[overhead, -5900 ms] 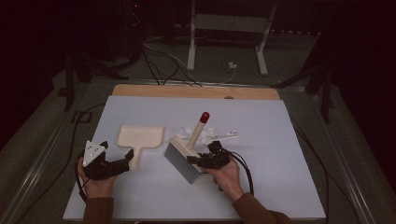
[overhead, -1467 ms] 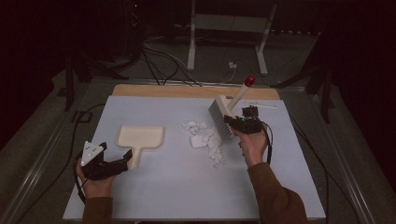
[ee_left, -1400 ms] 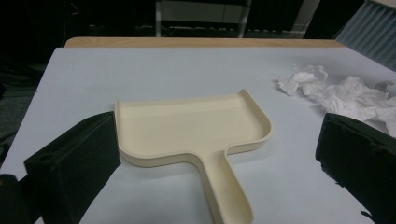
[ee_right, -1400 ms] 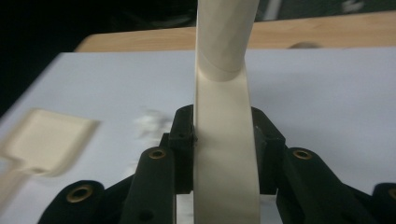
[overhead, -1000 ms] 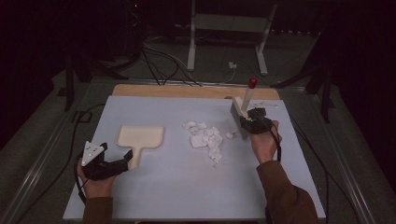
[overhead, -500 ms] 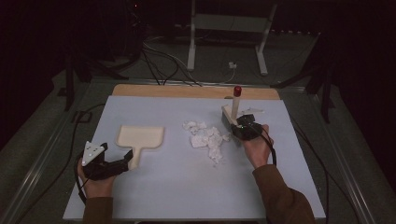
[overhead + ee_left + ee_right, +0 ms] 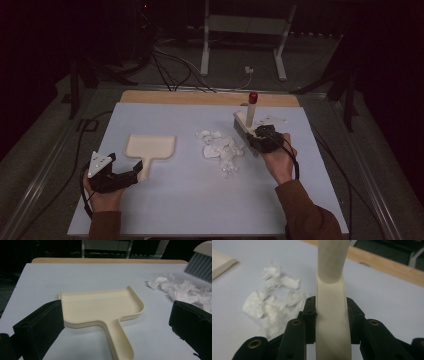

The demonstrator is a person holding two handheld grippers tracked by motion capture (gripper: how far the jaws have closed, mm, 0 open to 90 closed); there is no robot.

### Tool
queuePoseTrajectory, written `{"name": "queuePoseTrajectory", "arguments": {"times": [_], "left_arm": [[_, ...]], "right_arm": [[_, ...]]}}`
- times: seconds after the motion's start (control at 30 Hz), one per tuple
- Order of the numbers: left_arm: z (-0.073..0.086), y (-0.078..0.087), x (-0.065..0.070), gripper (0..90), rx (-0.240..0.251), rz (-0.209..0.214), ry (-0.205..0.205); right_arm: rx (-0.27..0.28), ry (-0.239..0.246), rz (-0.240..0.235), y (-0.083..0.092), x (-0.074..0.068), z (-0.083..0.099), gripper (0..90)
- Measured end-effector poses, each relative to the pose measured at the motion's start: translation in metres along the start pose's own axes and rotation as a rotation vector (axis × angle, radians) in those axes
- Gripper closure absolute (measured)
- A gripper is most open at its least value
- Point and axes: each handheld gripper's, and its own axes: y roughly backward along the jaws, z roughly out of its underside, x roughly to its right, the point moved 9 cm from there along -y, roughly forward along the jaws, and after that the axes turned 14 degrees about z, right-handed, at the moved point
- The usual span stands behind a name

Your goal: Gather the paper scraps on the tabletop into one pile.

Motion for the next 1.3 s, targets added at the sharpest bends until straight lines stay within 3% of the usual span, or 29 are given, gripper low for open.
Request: {"name": "queuePoseTrajectory", "arguments": {"times": [0.07,0.3,0.5,0.6,0.87,1.13,1.3], "left_arm": [[0.000,0.000,0.000,0.5,0.000,0.000,0.001],[0.000,-0.001,0.000,0.5,0.000,0.001,0.004],[0.001,-0.001,0.001,0.5,0.001,0.003,0.005],[0.000,0.000,0.000,0.5,0.001,0.005,0.004],[0.000,0.000,0.000,0.5,0.004,0.008,0.009],[0.000,0.001,-0.001,0.5,0.009,0.008,0.016],[0.000,0.001,-0.001,0.5,0.009,0.010,0.014]], "right_arm": [[0.016,-0.008,0.000,-0.001,0.006,-0.003,67.9],[0.091,0.045,-0.007,-0.010,0.020,-0.017,68.0],[0.126,0.032,-0.079,-0.024,0.016,-0.028,68.1],[0.146,0.048,-0.111,-0.030,0.011,-0.035,68.1],[0.255,0.157,-0.221,-0.033,-0.018,-0.052,68.1],[0.260,0.276,-0.262,-0.039,-0.047,-0.058,68.1],[0.249,0.413,-0.256,-0.045,-0.064,-0.055,68.1]]}}
